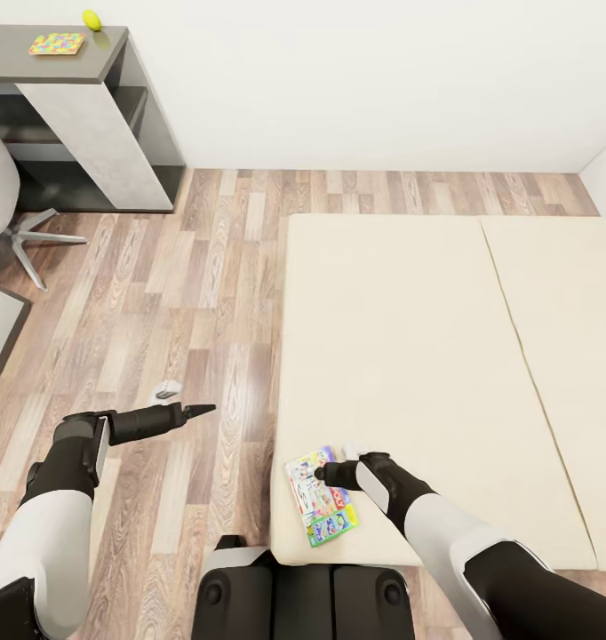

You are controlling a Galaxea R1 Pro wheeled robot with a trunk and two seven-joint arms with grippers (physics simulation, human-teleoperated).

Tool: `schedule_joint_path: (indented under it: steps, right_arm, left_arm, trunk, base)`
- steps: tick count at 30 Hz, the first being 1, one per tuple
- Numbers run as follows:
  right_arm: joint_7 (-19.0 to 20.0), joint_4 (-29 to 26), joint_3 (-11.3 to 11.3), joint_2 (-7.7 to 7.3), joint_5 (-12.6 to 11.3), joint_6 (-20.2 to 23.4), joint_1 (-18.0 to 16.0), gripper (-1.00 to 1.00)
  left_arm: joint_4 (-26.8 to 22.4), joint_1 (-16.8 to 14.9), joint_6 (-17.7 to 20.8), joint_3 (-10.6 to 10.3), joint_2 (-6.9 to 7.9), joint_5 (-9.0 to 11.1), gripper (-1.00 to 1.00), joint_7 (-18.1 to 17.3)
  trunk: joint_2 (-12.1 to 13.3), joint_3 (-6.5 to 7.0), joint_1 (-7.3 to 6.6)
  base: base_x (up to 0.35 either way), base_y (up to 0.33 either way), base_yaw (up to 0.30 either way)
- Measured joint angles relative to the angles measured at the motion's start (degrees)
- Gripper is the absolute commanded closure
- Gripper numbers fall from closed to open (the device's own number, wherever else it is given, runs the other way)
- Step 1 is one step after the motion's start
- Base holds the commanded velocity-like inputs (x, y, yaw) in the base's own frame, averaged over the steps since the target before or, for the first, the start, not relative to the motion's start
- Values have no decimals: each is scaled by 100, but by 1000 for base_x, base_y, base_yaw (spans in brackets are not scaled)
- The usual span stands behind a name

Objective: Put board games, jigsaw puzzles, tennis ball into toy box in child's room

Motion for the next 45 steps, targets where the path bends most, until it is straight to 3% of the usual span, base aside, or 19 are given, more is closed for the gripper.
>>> schedule_joint_path:
  steps: [45]
  right_arm:
    - [-6, 3, -1, 34, 1, 64, 1, -100]
  left_arm:
    - [0, 0, 6, -3, 1, 4, -100, -1]
  trunk:
    - [0, 0, 0]
  base:
    - [0, 40, 0]
